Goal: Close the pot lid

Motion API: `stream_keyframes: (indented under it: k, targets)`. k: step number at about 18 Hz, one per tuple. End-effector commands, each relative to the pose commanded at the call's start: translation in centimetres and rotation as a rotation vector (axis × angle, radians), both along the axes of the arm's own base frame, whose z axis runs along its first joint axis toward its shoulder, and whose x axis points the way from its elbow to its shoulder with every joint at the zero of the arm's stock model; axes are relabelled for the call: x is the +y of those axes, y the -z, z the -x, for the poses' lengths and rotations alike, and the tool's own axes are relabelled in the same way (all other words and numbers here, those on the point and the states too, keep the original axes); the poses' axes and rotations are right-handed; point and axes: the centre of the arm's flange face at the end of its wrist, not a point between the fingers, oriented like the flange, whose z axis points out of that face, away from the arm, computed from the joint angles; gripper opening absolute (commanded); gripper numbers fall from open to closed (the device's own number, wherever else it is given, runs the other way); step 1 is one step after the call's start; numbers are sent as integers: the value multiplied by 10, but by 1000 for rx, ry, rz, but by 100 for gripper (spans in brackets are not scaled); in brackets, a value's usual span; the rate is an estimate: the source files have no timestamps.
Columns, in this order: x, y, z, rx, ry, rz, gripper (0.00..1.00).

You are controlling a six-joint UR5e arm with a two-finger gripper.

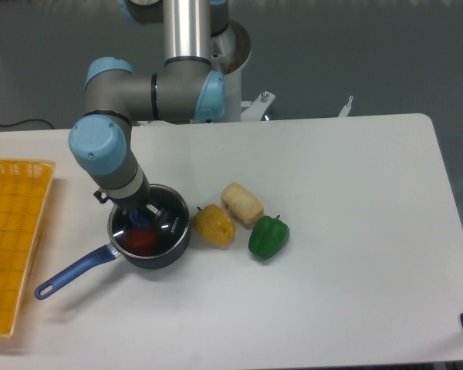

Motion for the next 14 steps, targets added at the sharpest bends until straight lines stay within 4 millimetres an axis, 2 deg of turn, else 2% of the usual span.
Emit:
stream_keyframes:
  k: [3,4,5,6,7,8,14]
  targets:
    - [0,0,0,0,0,0,57]
    - [0,0,0,0,0,0,61]
    - [0,0,0,0,5,0,72]
    - [0,0,0,0,3,0,74]
    - [0,-1,0,2,5,-1,82]
    - [0,-1,1,4,9,1,99]
    - [1,-10,4,2,0,-16,100]
